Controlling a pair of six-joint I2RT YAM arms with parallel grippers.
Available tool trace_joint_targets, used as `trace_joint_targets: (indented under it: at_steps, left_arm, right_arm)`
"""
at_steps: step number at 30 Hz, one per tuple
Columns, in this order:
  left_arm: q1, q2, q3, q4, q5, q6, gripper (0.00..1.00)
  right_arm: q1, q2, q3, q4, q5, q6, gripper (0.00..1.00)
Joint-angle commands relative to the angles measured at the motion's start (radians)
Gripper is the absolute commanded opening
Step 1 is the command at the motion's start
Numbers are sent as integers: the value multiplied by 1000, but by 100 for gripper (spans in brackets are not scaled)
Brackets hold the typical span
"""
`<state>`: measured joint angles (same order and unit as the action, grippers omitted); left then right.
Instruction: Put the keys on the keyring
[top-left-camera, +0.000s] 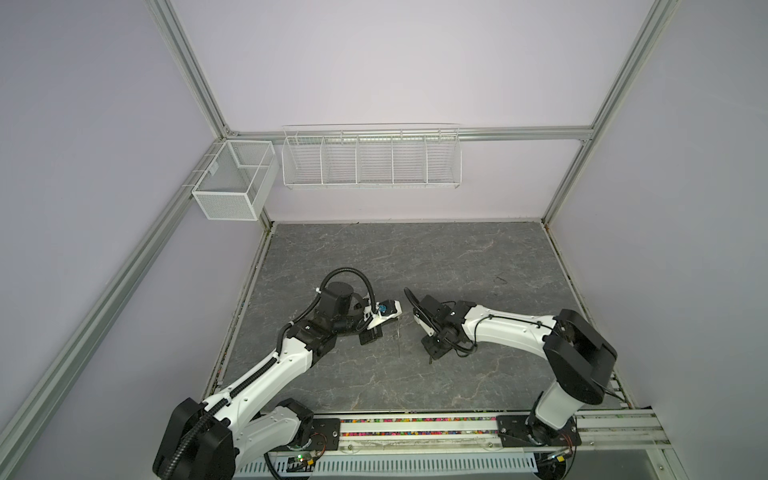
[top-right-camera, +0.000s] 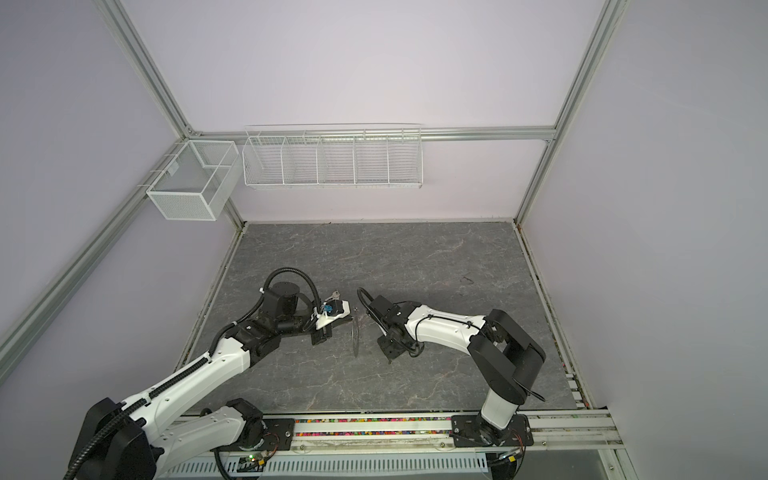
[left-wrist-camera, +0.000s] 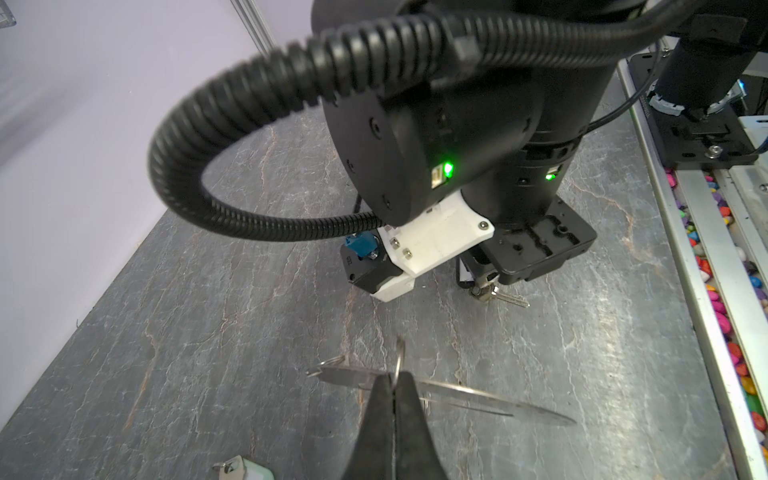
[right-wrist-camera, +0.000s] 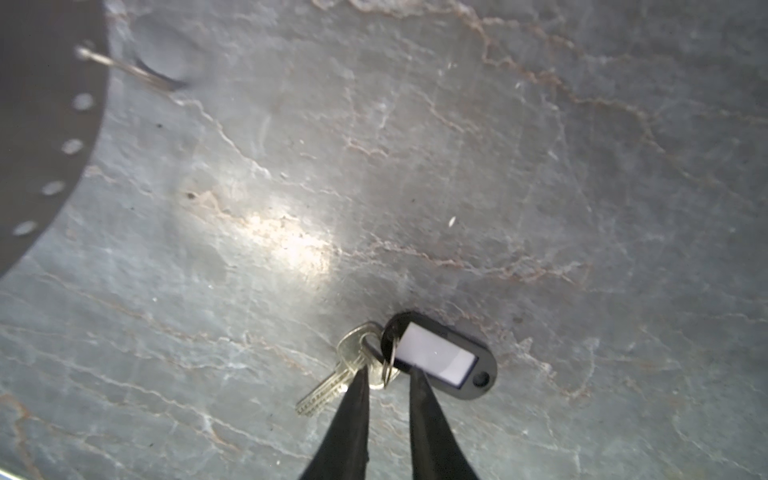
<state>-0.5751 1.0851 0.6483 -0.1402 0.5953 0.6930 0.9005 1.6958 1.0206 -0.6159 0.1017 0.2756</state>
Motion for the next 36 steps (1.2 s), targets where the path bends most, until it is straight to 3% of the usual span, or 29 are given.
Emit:
trace_joint_targets:
  at_steps: [1, 11, 20, 24, 36]
  left_arm:
    - [4, -2, 4, 14, 17, 14, 0]
    - [4, 8, 8, 16, 15, 14, 0]
    - [4, 10, 10, 17, 11, 16, 0]
    - [4, 11, 14, 14, 9, 17, 0]
    - [4, -9, -1, 34, 27, 7, 0]
  right_arm:
    - [-6, 17, -11, 12, 10, 14, 20]
    - [-6, 46, -8, 16, 3, 13, 17]
    - [-4, 23, -4, -1, 7, -12, 7]
    - [-5, -60, 6, -22, 2, -83, 7]
    - [-9, -291, -38, 25, -122, -447, 7]
